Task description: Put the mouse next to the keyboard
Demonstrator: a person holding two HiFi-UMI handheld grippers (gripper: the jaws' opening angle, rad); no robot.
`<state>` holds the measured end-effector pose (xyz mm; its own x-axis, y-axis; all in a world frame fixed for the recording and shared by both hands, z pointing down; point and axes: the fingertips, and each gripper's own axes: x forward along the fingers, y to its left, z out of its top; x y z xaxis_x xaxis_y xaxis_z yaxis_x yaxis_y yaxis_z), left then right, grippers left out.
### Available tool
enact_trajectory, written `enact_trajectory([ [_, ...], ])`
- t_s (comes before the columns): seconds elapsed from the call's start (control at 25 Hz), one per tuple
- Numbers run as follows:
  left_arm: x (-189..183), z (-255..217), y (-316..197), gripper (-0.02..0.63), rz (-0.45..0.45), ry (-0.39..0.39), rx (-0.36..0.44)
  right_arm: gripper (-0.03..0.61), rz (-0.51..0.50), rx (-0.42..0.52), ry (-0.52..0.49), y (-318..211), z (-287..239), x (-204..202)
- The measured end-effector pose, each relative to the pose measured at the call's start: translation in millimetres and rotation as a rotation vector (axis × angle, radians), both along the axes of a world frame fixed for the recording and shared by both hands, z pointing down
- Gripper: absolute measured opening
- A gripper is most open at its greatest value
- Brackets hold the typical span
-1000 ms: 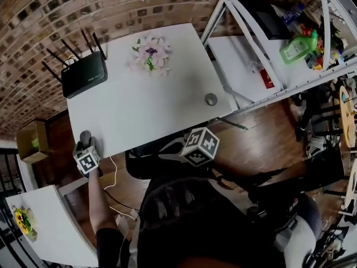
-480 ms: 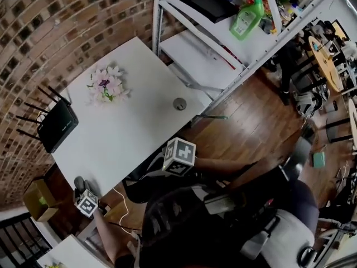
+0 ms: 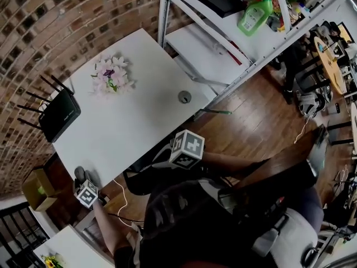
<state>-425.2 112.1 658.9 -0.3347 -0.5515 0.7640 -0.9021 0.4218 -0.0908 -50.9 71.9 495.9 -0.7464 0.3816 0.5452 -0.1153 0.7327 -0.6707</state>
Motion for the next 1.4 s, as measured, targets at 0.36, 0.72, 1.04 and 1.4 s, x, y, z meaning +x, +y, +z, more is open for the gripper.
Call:
enact_trajectory([
  [0.36, 3, 1, 4, 0.282, -0.009, -0.002, 0.005, 0.003, -0.030, -0.003, -0.004, 7, -4, 1],
  [0.72, 18, 4, -18, 0.282, -0.006, -0.022, 0.018, 0.003, -0.010, 0.011, -0.015, -16, 0, 21],
  [1.04, 3, -5, -15, 0.282, 0.000, -0.054, 0.033, 0.003, -0.066, 0.024, 0.003, -2, 1, 1],
  [1.4, 6, -1, -10, 0.279, -0.003, -0.020, 0.024, 0.003, -0.080, 0.057, 0.012, 1, -4, -3],
])
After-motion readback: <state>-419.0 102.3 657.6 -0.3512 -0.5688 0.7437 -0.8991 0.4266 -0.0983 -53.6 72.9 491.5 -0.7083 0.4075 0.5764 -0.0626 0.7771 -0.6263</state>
